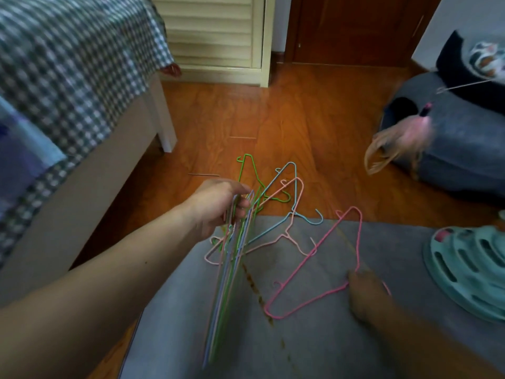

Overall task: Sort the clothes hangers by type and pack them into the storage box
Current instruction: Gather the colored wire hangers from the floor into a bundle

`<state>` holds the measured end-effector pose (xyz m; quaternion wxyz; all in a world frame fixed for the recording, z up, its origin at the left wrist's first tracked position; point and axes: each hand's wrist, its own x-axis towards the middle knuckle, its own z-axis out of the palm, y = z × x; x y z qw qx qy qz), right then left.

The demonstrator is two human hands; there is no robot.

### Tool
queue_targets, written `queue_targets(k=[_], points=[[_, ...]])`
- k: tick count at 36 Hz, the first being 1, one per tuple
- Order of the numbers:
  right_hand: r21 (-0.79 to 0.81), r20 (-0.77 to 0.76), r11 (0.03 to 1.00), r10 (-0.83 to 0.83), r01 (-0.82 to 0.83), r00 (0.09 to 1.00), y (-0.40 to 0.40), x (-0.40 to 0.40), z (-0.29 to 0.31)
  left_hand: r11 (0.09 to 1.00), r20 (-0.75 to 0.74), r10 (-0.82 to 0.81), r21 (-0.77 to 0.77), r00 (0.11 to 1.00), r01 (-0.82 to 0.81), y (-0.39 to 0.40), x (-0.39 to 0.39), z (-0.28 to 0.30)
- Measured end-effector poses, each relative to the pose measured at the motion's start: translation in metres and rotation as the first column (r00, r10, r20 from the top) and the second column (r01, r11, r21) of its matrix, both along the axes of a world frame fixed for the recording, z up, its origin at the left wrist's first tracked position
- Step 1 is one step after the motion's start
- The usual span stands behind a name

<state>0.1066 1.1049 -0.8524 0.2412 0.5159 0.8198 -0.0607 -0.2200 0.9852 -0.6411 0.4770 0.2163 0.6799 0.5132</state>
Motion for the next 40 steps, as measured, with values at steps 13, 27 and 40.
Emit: queue_targets(k=[13,27,40], points=[[0.01,-0.114,0.999,-0.037,0.039,0.993,0.012,-0.04,0.059,0.983,-0.031,0.18,0.035,0.983,-0.179,-0.013,-0.035,0.004],[-0.382,-0.812,0.923,-0.36,0.049,0.459,0.001,-0.205,0.17,0.977,-0.075,0.2,0.096,0.977,-0.192,-0.051,-0.093,0.014],[-0.766,-0.623,0.642,-0.735,-0.02,0.269,-0.092,-0.331,0.185,0.98,0.043,0.021,0.199,0.999,-0.029,-0.064,-0.082,0.032]])
